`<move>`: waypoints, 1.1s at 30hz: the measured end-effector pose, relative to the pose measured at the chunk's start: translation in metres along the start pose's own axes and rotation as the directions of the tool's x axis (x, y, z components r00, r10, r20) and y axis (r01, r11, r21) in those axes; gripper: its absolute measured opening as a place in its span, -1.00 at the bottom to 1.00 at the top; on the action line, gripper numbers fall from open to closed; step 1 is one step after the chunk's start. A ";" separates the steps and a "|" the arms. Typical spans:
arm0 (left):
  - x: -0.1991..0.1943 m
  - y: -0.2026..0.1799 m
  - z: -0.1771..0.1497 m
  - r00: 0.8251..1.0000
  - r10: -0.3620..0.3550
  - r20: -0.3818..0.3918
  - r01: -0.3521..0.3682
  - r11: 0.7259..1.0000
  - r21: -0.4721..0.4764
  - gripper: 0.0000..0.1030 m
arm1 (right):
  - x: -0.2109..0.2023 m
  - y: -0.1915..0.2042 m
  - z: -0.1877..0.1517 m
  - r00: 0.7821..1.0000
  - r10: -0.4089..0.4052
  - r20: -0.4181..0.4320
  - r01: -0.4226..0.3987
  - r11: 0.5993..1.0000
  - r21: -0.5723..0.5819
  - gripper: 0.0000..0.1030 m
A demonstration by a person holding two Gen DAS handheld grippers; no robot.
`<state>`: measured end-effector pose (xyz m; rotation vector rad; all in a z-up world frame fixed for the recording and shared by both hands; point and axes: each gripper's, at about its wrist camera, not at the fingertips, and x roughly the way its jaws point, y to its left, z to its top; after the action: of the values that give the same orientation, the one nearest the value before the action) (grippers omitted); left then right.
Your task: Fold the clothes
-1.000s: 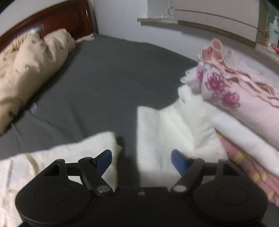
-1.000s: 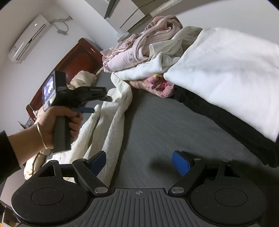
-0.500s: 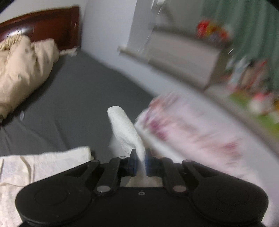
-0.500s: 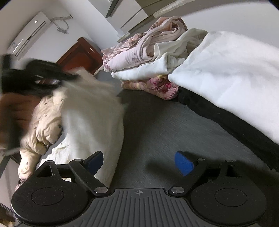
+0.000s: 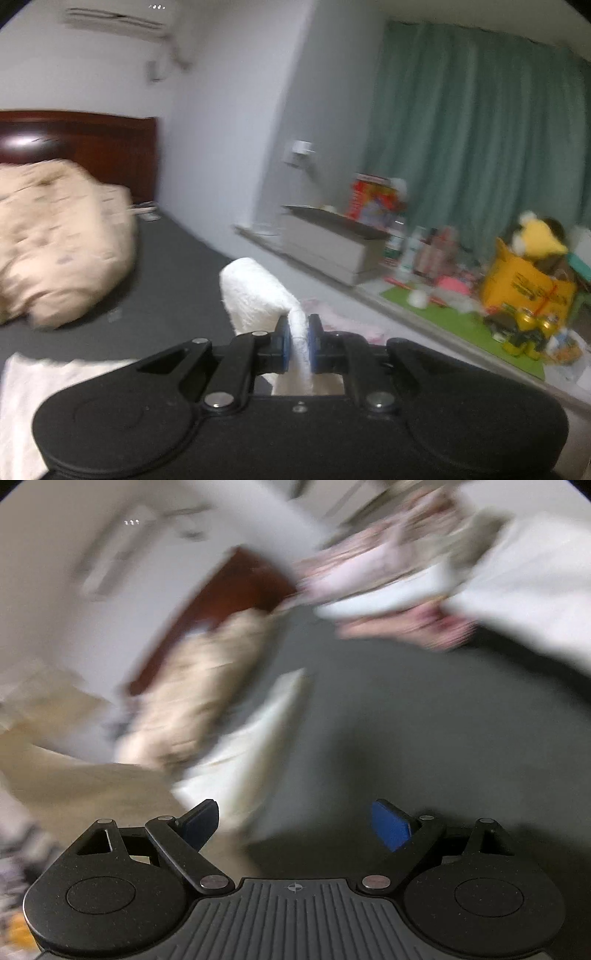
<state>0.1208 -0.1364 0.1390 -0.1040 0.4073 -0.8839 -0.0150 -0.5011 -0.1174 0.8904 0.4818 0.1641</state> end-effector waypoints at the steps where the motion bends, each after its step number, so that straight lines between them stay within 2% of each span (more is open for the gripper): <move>1: -0.017 0.013 -0.007 0.999 0.032 0.003 -0.032 0.999 -0.026 -0.81 | 0.005 0.007 -0.005 0.999 0.041 -0.033 -0.042 0.999 -0.007 0.75; 3: -0.048 0.040 -0.025 0.994 0.107 0.004 -0.107 0.991 -0.080 -0.81 | 0.015 0.020 -0.014 0.988 0.112 -0.108 -0.114 0.993 -0.018 0.75; 5: -0.073 0.072 -0.045 0.982 0.189 -0.015 -0.189 0.972 -0.137 -0.80 | 0.028 0.032 -0.025 0.956 0.205 -0.208 -0.211 0.978 -0.003 0.75; 6: -0.083 0.090 -0.055 0.970 0.242 -0.032 -0.243 0.954 -0.173 -0.81 | 0.034 0.039 -0.032 0.938 0.237 -0.251 -0.246 0.969 -0.007 0.75; 8: -0.097 0.125 -0.078 0.944 0.323 -0.067 -0.330 0.914 -0.236 -0.81 | 0.044 0.057 -0.047 0.919 0.226 -0.323 -0.264 0.961 -0.079 0.75; 10: -0.107 0.161 -0.102 0.910 0.395 -0.123 -0.413 0.855 -0.312 -0.80 | 0.057 0.072 -0.065 0.895 0.173 -0.410 -0.261 0.951 -0.168 0.75; 13: -0.112 0.205 -0.141 0.859 0.460 -0.226 -0.512 0.747 -0.424 -0.73 | 0.071 0.085 -0.091 0.870 0.082 -0.485 -0.235 0.936 -0.264 0.75; 16: -0.126 0.227 -0.172 0.811 0.521 -0.267 -0.582 0.665 -0.468 -0.56 | 0.072 0.091 -0.096 0.874 0.057 -0.483 -0.237 0.917 -0.320 0.75; 18: -0.142 0.232 -0.183 0.808 0.533 -0.252 -0.578 0.634 -0.514 -0.41 | 0.069 0.090 -0.092 0.872 0.072 -0.483 -0.249 0.916 -0.313 0.75; 20: -0.157 0.229 -0.186 0.818 0.535 -0.209 -0.550 0.624 -0.555 -0.36 | 0.067 0.091 -0.091 0.875 0.115 -0.469 -0.282 0.910 -0.303 0.75; 21: -0.162 0.226 -0.185 0.830 0.525 -0.188 -0.528 0.632 -0.567 -0.27 | 0.065 0.090 -0.089 0.877 0.152 -0.456 -0.306 0.908 -0.286 0.75; 24: -0.158 0.212 -0.179 0.876 0.453 -0.167 -0.461 0.682 -0.569 -0.01 | 0.060 0.088 -0.081 0.872 0.250 -0.421 -0.359 0.912 -0.201 0.75; 26: -0.144 0.202 -0.179 0.890 0.415 -0.189 -0.447 0.714 -0.539 0.03 | 0.065 0.088 -0.076 0.867 0.283 -0.409 -0.369 0.917 -0.149 0.75; 27: -0.135 0.197 -0.178 0.892 0.403 -0.205 -0.448 0.728 -0.519 0.04 | 0.068 0.088 -0.073 0.865 0.298 -0.403 -0.375 0.919 -0.124 0.75; 28: -0.123 0.192 -0.177 0.883 0.408 -0.233 -0.469 0.733 -0.493 0.04 | 0.070 0.088 -0.072 0.864 0.307 -0.400 -0.377 0.920 -0.107 0.75; 29: -0.109 0.188 -0.176 0.867 0.422 -0.267 -0.499 0.731 -0.466 0.05 | 0.072 0.089 -0.070 0.862 0.311 -0.400 -0.378 0.920 -0.101 0.75; 31: -0.083 0.183 -0.178 0.833 0.442 -0.332 -0.551 0.716 -0.428 0.05 | 0.077 0.092 -0.069 0.862 0.310 -0.401 -0.380 0.919 -0.105 0.75; 33: -0.062 0.181 -0.183 0.814 0.444 -0.373 -0.576 0.700 -0.423 0.04 | 0.077 0.092 -0.067 0.861 0.310 -0.403 -0.380 0.919 -0.106 0.75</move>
<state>0.1470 0.0409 -0.0563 -0.3665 0.8619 -0.1978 0.0262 -0.3707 -0.1075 0.7587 0.6520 0.7139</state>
